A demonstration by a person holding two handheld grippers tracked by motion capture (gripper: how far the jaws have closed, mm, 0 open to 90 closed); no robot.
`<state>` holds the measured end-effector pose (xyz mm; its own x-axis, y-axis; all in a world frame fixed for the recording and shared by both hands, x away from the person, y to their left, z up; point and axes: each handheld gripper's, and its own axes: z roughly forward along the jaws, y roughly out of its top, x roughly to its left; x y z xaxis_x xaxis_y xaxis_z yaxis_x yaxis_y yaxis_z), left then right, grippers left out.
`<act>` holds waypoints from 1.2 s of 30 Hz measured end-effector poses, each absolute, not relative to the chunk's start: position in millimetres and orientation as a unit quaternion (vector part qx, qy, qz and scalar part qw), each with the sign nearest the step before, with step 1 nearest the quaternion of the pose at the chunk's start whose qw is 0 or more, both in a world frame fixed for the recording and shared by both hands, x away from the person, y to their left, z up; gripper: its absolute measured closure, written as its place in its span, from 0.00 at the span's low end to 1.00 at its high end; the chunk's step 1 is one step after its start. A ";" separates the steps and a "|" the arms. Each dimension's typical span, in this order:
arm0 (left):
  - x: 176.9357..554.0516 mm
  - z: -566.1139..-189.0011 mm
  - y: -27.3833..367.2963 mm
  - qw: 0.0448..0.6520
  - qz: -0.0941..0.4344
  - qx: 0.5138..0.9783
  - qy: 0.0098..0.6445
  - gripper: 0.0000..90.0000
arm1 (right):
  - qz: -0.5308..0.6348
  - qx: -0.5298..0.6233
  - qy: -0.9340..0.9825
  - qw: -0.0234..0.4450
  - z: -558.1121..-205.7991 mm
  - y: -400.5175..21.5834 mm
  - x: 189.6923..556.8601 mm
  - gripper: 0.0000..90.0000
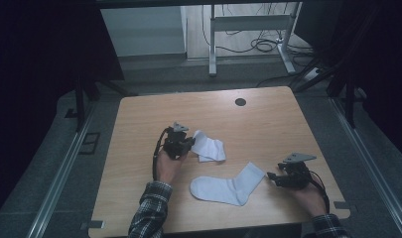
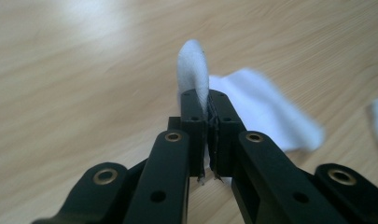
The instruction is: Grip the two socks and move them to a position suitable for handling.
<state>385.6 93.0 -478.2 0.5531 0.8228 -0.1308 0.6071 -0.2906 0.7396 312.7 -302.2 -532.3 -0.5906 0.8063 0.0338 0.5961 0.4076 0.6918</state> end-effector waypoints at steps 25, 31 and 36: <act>362.2 -359.1 62.2 0.482 0.218 0.755 0.386 0.95 | 0.341 0.421 0.825 0.160 -533.2 -300.7 311.5 0.40; 376.7 -415.3 104.5 0.434 0.202 0.749 0.458 0.95 | 0.342 0.423 0.824 0.158 -533.3 -300.6 311.6 0.41; 379.1 -461.0 130.4 0.396 0.186 0.749 0.497 0.95 | 0.342 0.423 0.824 0.158 -533.1 -300.8 311.6 0.41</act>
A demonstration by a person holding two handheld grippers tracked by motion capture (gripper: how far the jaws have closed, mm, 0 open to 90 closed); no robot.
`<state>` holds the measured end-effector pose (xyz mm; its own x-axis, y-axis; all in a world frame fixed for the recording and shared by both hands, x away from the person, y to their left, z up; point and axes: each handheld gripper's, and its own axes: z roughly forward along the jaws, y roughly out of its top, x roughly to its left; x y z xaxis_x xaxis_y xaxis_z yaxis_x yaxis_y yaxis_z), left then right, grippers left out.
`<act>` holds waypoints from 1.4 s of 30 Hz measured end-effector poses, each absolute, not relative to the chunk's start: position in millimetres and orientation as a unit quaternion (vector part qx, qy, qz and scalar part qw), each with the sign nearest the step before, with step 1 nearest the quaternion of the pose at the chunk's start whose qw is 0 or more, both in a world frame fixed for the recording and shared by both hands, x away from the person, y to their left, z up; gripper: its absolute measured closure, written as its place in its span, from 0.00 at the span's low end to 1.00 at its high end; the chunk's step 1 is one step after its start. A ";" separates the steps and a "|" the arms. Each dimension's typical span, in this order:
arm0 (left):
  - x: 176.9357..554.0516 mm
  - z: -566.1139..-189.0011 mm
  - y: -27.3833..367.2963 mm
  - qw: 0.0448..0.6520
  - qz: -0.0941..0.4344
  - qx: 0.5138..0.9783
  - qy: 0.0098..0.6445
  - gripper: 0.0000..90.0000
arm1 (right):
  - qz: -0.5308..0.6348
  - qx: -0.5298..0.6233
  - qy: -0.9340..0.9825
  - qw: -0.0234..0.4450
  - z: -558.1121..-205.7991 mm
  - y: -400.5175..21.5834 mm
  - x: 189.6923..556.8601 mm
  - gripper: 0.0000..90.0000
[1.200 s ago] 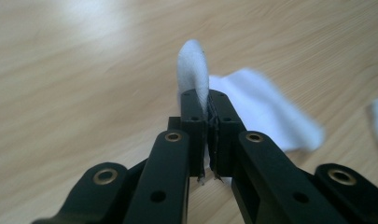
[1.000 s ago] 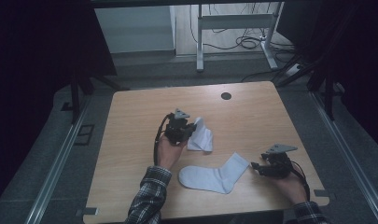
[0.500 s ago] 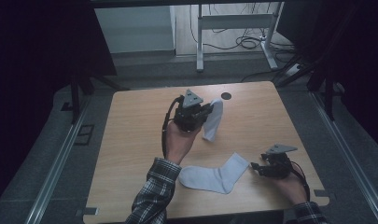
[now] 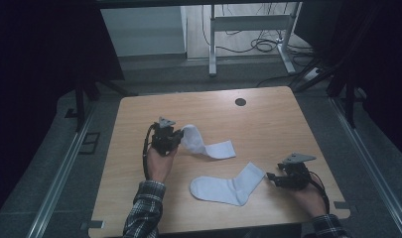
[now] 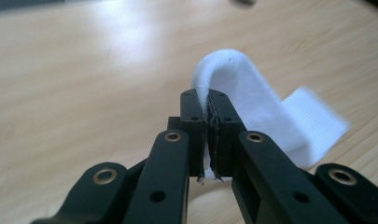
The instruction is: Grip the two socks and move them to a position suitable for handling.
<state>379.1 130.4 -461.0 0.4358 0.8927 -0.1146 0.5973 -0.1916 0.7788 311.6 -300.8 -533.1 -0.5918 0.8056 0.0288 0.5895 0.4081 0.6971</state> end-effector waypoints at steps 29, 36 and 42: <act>363.7 -525.4 165.4 0.375 0.171 0.746 0.523 0.54 | 0.377 0.381 0.836 0.120 -498.8 -239.0 342.6 0.73; 372.3 -522.3 163.3 0.382 0.180 0.741 0.522 0.51 | 0.371 0.369 0.846 0.105 -506.6 -204.1 365.8 0.80; 381.6 -526.0 156.2 0.378 0.183 0.741 0.523 0.49 | 0.359 0.367 0.849 0.124 -518.7 -185.6 381.2 0.77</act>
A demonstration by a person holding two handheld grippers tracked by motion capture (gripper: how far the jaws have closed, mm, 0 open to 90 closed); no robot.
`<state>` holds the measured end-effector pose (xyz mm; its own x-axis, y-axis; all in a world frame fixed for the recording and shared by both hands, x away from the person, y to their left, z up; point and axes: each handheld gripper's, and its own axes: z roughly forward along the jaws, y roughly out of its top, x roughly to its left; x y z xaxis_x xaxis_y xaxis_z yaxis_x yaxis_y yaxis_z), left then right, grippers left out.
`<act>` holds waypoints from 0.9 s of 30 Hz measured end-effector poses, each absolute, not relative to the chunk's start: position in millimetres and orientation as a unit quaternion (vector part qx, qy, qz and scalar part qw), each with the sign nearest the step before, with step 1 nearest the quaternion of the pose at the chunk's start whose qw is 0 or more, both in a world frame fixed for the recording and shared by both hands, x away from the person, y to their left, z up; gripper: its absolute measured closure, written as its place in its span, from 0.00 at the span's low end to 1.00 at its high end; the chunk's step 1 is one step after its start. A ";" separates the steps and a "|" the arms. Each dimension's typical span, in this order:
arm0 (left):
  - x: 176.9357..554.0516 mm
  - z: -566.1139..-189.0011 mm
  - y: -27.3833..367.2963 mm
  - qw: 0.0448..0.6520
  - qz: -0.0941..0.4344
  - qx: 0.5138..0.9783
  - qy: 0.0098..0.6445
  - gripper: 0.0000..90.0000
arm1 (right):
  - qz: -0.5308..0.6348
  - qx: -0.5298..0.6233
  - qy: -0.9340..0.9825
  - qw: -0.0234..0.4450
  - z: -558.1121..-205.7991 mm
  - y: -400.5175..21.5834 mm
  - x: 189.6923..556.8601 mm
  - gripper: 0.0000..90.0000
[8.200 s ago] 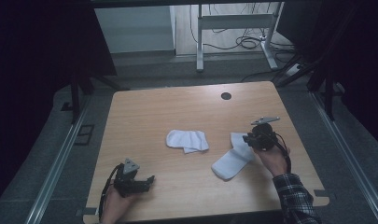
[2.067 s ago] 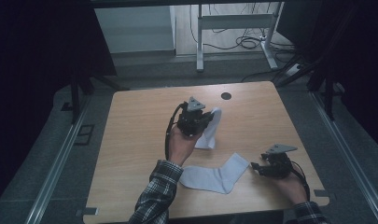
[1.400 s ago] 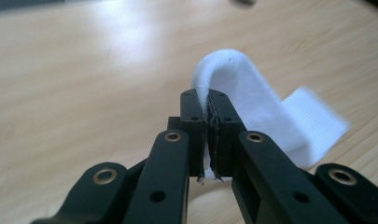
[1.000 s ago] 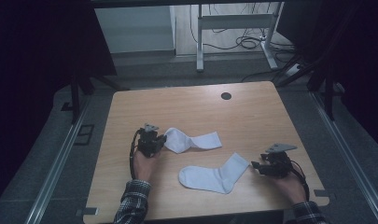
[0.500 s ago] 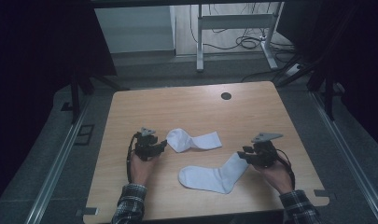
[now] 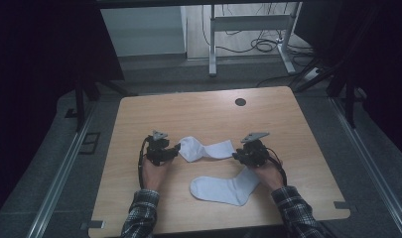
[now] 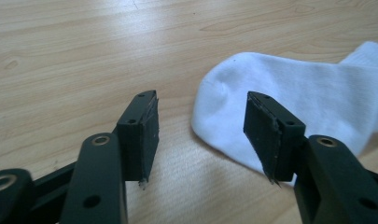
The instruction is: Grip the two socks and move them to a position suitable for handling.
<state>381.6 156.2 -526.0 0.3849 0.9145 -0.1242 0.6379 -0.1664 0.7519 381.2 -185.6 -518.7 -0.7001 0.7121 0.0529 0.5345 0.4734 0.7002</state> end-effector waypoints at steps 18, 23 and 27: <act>385.7 -542.2 138.3 0.353 0.171 0.763 0.513 0.95 | 0.344 0.368 0.855 0.121 -529.5 -178.5 384.9 0.99; 377.7 -536.5 137.2 0.367 0.185 0.759 0.505 0.96 | 0.360 0.357 0.853 0.125 -510.1 -181.1 373.3 0.99; 376.4 -531.7 138.8 0.372 0.182 0.755 0.509 0.96 | 0.367 0.358 0.849 0.127 -504.9 -181.9 372.9 0.98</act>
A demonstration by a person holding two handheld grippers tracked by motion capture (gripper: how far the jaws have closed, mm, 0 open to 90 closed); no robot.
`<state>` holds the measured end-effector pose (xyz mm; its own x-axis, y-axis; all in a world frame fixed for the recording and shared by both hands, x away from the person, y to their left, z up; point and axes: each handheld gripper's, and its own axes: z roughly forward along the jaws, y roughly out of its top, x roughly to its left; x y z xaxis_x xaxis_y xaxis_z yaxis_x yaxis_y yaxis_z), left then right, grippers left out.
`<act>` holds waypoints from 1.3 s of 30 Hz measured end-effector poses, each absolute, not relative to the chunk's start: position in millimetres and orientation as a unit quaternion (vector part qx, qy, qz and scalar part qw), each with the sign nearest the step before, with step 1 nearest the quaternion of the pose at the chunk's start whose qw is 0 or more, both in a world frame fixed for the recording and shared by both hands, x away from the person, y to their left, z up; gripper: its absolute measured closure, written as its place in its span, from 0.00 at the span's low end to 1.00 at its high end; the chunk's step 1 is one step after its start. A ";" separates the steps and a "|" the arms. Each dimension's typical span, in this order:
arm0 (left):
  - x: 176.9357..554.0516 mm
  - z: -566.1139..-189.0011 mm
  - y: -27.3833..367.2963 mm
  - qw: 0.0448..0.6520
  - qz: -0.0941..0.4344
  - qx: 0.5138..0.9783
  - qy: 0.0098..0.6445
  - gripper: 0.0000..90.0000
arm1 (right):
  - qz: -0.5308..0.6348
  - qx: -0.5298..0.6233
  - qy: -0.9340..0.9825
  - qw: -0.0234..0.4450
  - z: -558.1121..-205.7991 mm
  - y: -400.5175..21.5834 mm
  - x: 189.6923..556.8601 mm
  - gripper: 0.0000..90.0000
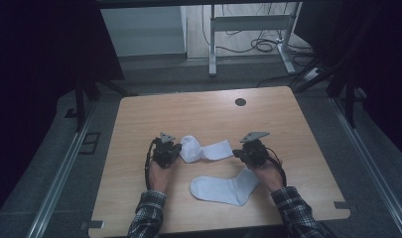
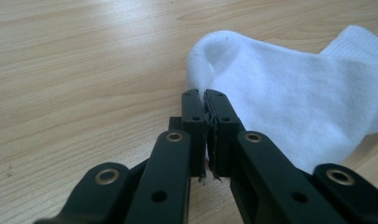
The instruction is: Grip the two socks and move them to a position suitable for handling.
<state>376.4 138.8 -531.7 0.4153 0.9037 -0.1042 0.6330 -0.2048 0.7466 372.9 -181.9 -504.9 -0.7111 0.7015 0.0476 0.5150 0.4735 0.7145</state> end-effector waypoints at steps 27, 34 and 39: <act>370.2 -539.0 142.4 0.371 0.180 0.755 0.510 0.97 | 0.360 0.370 0.850 0.104 -519.2 -171.1 380.8 0.91; 348.7 -498.7 141.3 0.415 0.197 0.746 0.481 0.97 | 0.373 0.370 0.845 0.100 -469.9 -184.6 355.6 0.91; 341.6 -469.8 137.6 0.431 0.211 0.741 0.470 0.97 | 0.376 0.385 0.837 0.094 -435.0 -193.0 361.6 0.89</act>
